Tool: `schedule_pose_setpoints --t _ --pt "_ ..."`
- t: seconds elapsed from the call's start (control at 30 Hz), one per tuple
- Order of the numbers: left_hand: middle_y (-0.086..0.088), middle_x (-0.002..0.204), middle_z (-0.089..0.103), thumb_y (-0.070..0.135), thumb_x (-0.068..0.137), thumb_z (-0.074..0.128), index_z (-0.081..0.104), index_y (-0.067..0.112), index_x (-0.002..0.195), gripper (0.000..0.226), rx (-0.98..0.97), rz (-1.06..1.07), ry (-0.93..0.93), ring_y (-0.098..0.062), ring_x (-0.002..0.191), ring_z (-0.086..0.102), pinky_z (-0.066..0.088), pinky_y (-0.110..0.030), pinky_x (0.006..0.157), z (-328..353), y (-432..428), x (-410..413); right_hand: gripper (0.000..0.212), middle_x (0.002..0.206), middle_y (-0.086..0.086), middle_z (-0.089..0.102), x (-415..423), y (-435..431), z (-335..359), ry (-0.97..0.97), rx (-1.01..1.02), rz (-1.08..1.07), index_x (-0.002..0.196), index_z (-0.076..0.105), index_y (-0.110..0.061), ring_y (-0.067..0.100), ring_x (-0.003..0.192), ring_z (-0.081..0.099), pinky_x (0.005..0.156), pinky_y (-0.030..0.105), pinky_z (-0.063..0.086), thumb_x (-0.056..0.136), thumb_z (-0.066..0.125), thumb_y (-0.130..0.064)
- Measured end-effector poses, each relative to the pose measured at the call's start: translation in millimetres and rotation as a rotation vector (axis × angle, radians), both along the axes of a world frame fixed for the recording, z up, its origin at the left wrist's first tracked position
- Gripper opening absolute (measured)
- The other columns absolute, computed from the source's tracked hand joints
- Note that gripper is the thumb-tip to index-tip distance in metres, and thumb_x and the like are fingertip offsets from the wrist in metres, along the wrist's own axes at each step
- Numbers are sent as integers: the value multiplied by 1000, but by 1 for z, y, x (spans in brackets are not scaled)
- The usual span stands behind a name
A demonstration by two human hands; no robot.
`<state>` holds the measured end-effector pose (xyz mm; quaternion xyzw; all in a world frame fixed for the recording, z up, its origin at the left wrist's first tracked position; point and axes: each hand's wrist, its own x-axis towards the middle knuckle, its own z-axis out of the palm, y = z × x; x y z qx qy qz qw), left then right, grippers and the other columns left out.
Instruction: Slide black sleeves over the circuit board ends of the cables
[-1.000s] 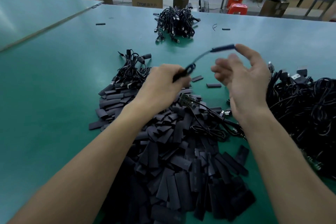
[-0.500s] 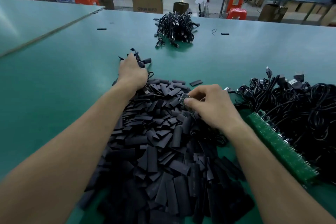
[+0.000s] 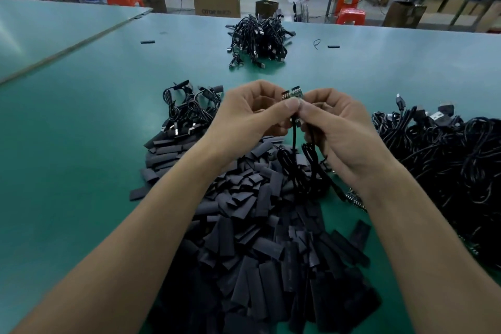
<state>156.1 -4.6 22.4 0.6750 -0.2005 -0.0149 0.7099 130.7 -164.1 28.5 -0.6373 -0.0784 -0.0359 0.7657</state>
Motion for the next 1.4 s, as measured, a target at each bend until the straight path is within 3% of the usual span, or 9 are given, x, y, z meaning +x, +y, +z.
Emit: schedule_pose_setpoints --t 0.2,0.53,0.67,0.8,0.87,0.97,1.13,1.27,1.4 --pt "4 65 65 21 76 71 62 8 83 17 -172 -93 89 -9 60 62 56 -21 65 0 4 -1 14 62 -3 70 -6 5 6 57 196 147 85 59 -8 3 53 64 49 15 50 79 65 -19" --pt "-1 70 64 16 79 67 64 6 79 11 -207 -169 143 -10 63 60 55 -22 67 -2 7 -3 26 92 17 70 1 2 -2 192 225 273 100 68 1 26 84 64 71 33 57 85 63 -20" --pt "-1 73 64 18 85 68 67 10 76 12 -259 -187 146 -13 69 60 59 -29 74 5 10 -3 10 70 -1 65 5 -4 -1 204 136 183 74 72 -18 9 59 57 51 19 48 79 71 -26" --pt "-2 82 71 22 100 53 60 13 83 21 -435 -113 176 -18 78 70 61 -41 76 17 20 0 13 72 -4 65 15 -12 -15 193 -374 -241 80 65 -20 9 61 58 58 20 46 90 73 -23" --pt "1 77 69 25 104 49 57 16 88 21 -490 -56 142 -13 61 66 60 -36 70 22 23 -1 9 88 -1 66 14 -10 -23 96 -849 -375 97 67 -21 16 80 63 74 23 48 91 73 -26" --pt "7 66 60 28 104 53 61 21 91 17 -335 145 -8 -4 41 45 47 -22 51 25 27 0 42 120 5 59 6 0 -26 -69 -1364 -347 128 62 -27 26 115 52 101 38 39 89 74 -33" --pt "12 53 54 29 100 60 73 23 95 15 67 412 -197 -5 39 39 37 -17 41 22 25 2 19 116 -6 62 -4 16 -20 -185 -1232 234 108 76 -32 15 111 57 104 37 44 90 73 -26" --pt "16 51 42 31 102 52 73 22 107 24 295 497 -243 -3 46 33 31 -18 47 15 22 9 26 117 -9 57 -3 20 -28 -198 -1307 299 116 71 -40 16 119 47 106 34 36 90 71 -37" --pt "19 78 57 15 104 46 54 17 143 40 406 445 -169 4 47 44 38 -9 53 10 22 16 23 113 -8 53 -3 23 -32 -278 -1372 271 112 69 -45 16 115 44 103 35 36 90 70 -42"
